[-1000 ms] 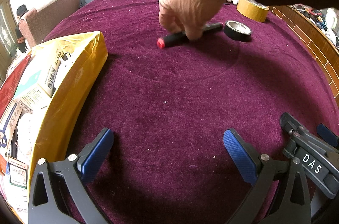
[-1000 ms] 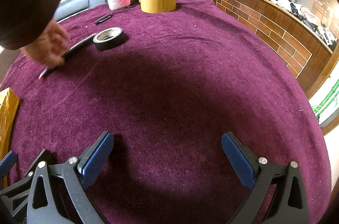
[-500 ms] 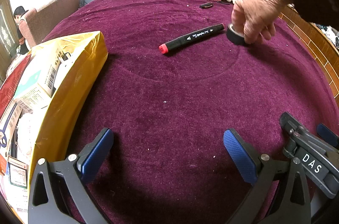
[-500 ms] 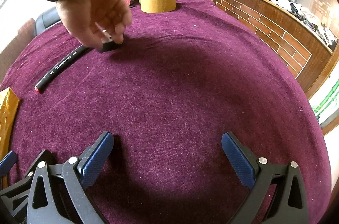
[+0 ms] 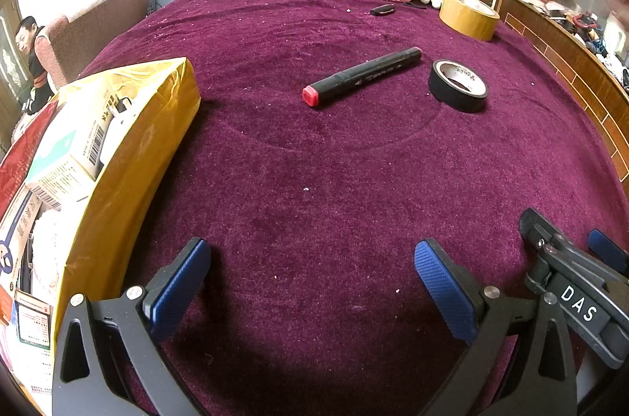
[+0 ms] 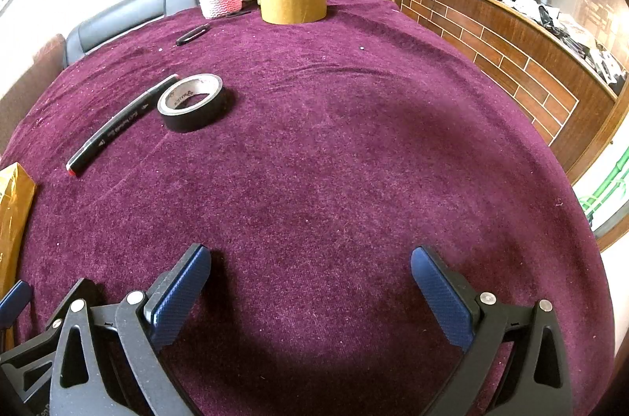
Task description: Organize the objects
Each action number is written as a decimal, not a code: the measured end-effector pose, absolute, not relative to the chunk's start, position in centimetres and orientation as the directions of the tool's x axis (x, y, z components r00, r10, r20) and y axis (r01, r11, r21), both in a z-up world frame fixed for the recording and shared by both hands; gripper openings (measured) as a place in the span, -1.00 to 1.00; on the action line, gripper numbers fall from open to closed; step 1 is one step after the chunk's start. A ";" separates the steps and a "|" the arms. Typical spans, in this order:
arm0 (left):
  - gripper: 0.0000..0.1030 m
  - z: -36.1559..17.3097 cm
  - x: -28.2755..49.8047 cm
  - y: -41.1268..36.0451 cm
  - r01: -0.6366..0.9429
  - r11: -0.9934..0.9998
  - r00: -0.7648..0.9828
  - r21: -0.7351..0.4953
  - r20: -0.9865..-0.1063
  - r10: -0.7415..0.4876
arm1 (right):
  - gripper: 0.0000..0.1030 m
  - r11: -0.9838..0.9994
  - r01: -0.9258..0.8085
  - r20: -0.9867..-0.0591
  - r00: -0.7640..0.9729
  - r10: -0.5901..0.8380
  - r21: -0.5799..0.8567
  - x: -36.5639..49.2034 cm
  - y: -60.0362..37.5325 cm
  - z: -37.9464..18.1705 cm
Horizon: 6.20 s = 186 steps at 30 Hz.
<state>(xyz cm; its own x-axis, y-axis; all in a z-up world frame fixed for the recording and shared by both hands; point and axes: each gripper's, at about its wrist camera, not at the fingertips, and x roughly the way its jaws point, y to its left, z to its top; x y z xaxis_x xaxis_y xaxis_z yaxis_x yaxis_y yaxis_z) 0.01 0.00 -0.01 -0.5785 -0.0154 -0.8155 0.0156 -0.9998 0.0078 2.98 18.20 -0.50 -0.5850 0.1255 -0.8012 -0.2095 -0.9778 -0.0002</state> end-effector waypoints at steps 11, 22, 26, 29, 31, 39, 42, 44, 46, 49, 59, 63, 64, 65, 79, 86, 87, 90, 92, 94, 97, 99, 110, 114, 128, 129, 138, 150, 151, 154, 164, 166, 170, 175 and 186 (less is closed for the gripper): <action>0.99 0.0 0.0 0.0 0.016 -1.000 -0.578 0.008 -0.816 -0.016 | 0.99 -0.978 -0.209 -0.801 -0.585 0.125 0.000 3.0 18.1 -0.5; 0.99 0.0 0.0 0.0 0.017 -1.000 -0.579 0.007 -0.816 -0.016 | 0.99 -0.978 -0.209 -0.801 -0.585 0.126 0.000 3.0 18.1 -0.4; 0.99 0.0 0.0 0.0 0.017 -1.000 -0.579 0.007 -0.815 -0.015 | 0.99 -0.978 -0.209 -0.801 -0.585 0.126 0.000 3.0 18.1 -0.4; 0.99 0.0 0.0 0.0 0.017 -1.000 -0.579 0.007 -0.815 -0.016 | 0.99 -0.978 -0.209 -0.801 -0.585 0.126 -0.001 3.0 18.1 -0.4; 0.99 0.0 0.0 0.0 0.017 -1.000 -0.579 0.007 -0.815 -0.016 | 0.99 -0.978 -0.209 -0.801 -0.585 0.126 -0.001 3.0 18.1 -0.4; 0.99 0.0 0.0 0.0 0.017 -1.000 -0.579 0.007 -0.815 -0.016 | 0.99 -0.978 -0.209 -0.801 -0.585 0.126 -0.001 3.0 18.1 -0.4; 0.99 0.0 0.0 0.0 0.017 -1.000 -0.579 0.007 -0.815 -0.016 | 0.99 -0.978 -0.209 -0.801 -0.585 0.126 -0.001 3.0 18.1 -0.4; 0.99 0.0 0.0 0.0 0.017 -1.000 -0.579 0.007 -0.815 -0.016 | 0.99 -0.978 -0.209 -0.801 -0.585 0.126 -0.001 3.0 18.1 -0.4; 0.99 0.0 0.0 0.0 0.018 -1.000 -0.579 0.007 -0.815 -0.016 | 0.99 -0.978 -0.209 -0.801 -0.585 0.126 -0.001 3.0 18.1 -0.4; 0.99 0.0 0.0 0.0 0.018 -1.000 -0.579 0.007 -0.815 -0.016 | 0.99 -0.978 -0.209 -0.801 -0.585 0.126 -0.001 3.0 18.1 -0.4; 0.99 0.0 0.0 0.0 0.018 -1.000 -0.579 0.007 -0.815 -0.016 | 0.99 -0.978 -0.209 -0.801 -0.585 0.126 -0.001 3.1 18.1 -0.4; 0.99 0.0 0.0 0.0 0.018 -1.000 -0.579 0.007 -0.815 -0.017 | 0.99 -0.978 -0.209 -0.801 -0.585 0.126 -0.001 3.1 18.2 -0.4; 0.99 0.0 0.0 0.0 0.018 -1.000 -0.579 0.007 -0.815 -0.017 | 0.99 -0.978 -0.209 -0.801 -0.585 0.126 -0.001 3.1 18.2 -0.4; 0.99 0.0 0.0 0.0 0.018 -1.000 -0.579 0.007 -0.815 -0.017 | 0.99 -0.978 -0.209 -0.801 -0.585 0.126 -0.001 3.1 18.2 -0.4; 0.99 0.0 0.0 0.0 0.019 -1.000 -0.580 0.007 -0.814 -0.017 | 1.00 -0.978 -0.209 -0.801 -0.585 0.126 -0.001 3.0 18.2 -0.4; 0.99 0.0 0.0 0.0 0.019 -1.000 -0.580 0.008 -0.815 -0.017 | 0.99 -0.978 -0.209 -0.801 -0.585 0.126 -0.001 3.0 18.2 -0.4; 0.99 0.0 0.0 0.0 0.019 -1.000 -0.580 0.008 -0.815 -0.017 | 0.99 -0.978 -0.209 -0.801 -0.585 0.126 -0.001 3.0 18.2 -0.4; 0.99 0.0 0.0 0.0 0.019 -1.000 -0.580 0.008 -0.815 -0.017 | 0.99 -0.978 -0.209 -0.801 -0.585 0.126 -0.001 3.0 18.2 -0.4; 0.99 0.0 0.0 0.0 0.020 -1.000 -0.580 0.008 -0.815 -0.018 | 0.99 -0.978 -0.209 -0.801 -0.585 0.126 -0.001 3.0 18.2 -0.4; 0.99 0.0 0.0 0.0 0.020 -1.000 -0.580 0.008 -0.815 -0.018 | 0.99 -0.978 -0.209 -0.801 -0.585 0.126 -0.001 3.1 18.2 -0.4; 0.99 0.0 0.0 0.0 0.020 -1.000 -0.580 0.008 -0.815 -0.018 | 0.99 -0.978 -0.209 -0.801 -0.585 0.126 -0.001 3.1 18.2 -0.4; 0.99 0.0 0.0 0.0 0.020 -1.000 -0.580 0.008 -0.815 -0.018 | 0.99 -0.978 -0.209 -0.801 -0.585 0.126 -0.001 3.1 18.2 -0.4; 0.99 0.0 0.0 0.0 0.020 -1.000 -0.580 0.008 -0.815 -0.018 | 0.99 -0.978 -0.208 -0.801 -0.585 0.125 -0.001 3.1 18.2 -0.4; 0.99 0.0 0.0 0.0 0.021 -1.000 -0.580 0.008 -0.815 -0.019 | 0.99 -0.978 -0.208 -0.801 -0.585 0.125 -0.001 3.1 18.2 -0.4; 0.99 0.0 0.0 0.0 0.021 -1.000 -0.580 0.009 -0.815 -0.019 | 0.99 -0.978 -0.207 -0.801 -0.585 0.126 -0.003 3.1 18.2 -0.5; 0.99 -0.1 0.0 0.0 0.021 -1.000 -0.580 0.009 -0.815 -0.019 | 0.99 -0.978 -0.207 -0.801 -0.585 0.127 -0.004 3.1 18.2 -0.5; 0.99 0.1 -0.7 0.7 0.022 -1.000 -0.579 0.009 -0.815 -0.020 | 0.99 -0.978 -0.207 -0.801 -0.586 0.125 -0.002 3.0 18.1 -0.6; 0.99 0.3 -1.4 1.4 0.022 -1.000 -0.579 0.008 -0.815 -0.019 | 0.99 -0.978 -0.207 -0.801 -0.586 0.125 -0.002 3.5 18.1 -0.6; 0.99 0.3 -1.4 1.4 0.022 -1.000 -0.579 0.008 -0.815 -0.020 | 0.99 -0.978 -0.207 -0.801 -0.586 0.125 -0.002 3.5 18.1 -0.6; 0.99 0.4 -1.2 1.0 0.023 -1.000 -0.579 0.008 -0.815 -0.020 | 0.99 -0.978 -0.207 -0.801 -0.585 0.125 -0.002 3.5 18.1 -0.6; 0.99 0.1 0.8 0.2 0.024 -1.000 -0.580 0.008 -0.814 -0.021 | 0.99 -0.978 -0.207 -0.801 -0.585 0.125 -0.002 3.1 18.0 -0.4; 0.99 0.1 0.9 0.4 0.024 -1.000 -0.580 0.008 -0.815 -0.021 | 0.99 -0.978 -0.207 -0.801 -0.585 0.125 -0.002 3.1 18.0 -0.4; 0.99 0.1 0.9 0.4 0.024 -1.000 -0.579 0.008 -0.815 -0.021 | 0.99 -0.978 -0.207 -0.801 -0.585 0.125 -0.002 3.1 18.1 -0.5; 0.99 0.1 1.0 0.4 0.025 -1.000 -0.579 0.008 -0.815 -0.021 | 0.99 -0.978 -0.207 -0.801 -0.585 0.125 -0.002 3.1 18.1 -0.5; 0.99 0.1 1.0 0.4 0.027 -1.000 -0.580 0.008 -0.815 -0.022 | 0.99 -0.978 -0.207 -0.801 -0.585 0.125 -0.002 3.1 18.1 -0.5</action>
<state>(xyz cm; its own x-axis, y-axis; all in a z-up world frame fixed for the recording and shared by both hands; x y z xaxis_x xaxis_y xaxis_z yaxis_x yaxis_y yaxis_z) 0.96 0.39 0.09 -0.5796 -0.0223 -0.8146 0.0270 -0.9996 0.0081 3.07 18.13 -0.54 -0.5854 0.1253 -0.8010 -0.2068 -0.9784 -0.0018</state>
